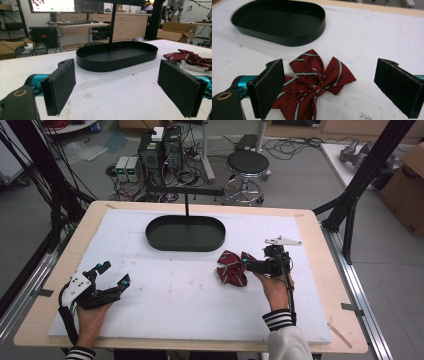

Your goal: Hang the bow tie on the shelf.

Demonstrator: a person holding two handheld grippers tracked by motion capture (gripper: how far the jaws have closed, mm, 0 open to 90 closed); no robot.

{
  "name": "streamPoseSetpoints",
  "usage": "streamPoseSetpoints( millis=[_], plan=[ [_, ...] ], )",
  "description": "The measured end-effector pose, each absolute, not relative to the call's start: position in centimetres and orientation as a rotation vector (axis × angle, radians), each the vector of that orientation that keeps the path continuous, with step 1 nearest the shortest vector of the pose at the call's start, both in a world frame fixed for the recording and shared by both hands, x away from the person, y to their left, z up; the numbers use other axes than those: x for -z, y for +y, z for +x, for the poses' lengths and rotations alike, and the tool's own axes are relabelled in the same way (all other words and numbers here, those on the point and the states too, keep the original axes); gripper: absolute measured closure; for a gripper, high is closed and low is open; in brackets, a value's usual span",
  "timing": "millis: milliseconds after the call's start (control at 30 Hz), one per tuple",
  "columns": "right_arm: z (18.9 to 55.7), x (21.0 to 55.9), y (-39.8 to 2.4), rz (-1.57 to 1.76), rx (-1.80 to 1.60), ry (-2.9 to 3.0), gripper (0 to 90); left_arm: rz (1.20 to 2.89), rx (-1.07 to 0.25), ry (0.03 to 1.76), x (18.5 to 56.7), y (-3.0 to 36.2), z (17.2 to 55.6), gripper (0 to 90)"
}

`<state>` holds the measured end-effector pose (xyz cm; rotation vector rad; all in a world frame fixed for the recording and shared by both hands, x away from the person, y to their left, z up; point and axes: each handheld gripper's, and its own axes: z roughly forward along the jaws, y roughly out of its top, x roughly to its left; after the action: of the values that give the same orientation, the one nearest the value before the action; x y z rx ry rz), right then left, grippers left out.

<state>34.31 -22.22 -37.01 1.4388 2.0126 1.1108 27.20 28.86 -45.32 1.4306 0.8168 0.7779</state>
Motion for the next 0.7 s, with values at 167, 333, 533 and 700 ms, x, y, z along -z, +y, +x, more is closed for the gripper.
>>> streamPoseSetpoints(
  millis=[167, 333, 533, 700],
  plan=[
    [35.1, 37.5, -21.6, 1.46, -1.062, 2.062, 18.2, 1.431, -0.776, 0.818, 45.3, 28.9, 27.2, 15.3],
    [36.0, 38.4, -21.0, 1.492, -1.0, 2.127, 18.6, 1.432, -0.776, 0.818, 45.3, 28.9, 27.2, 15.3],
    [36.5, 39.1, -20.5, 1.54, -0.961, 2.161, 23.8, 1.433, -0.777, 0.818, 45.3, 28.9, 27.2, 15.3],
    [37.0, 39.5, -20.5, 1.574, -0.941, 2.177, 25.4, 1.433, -0.777, 0.818, 45.3, 28.9, 27.2, 15.3]
  ],
)
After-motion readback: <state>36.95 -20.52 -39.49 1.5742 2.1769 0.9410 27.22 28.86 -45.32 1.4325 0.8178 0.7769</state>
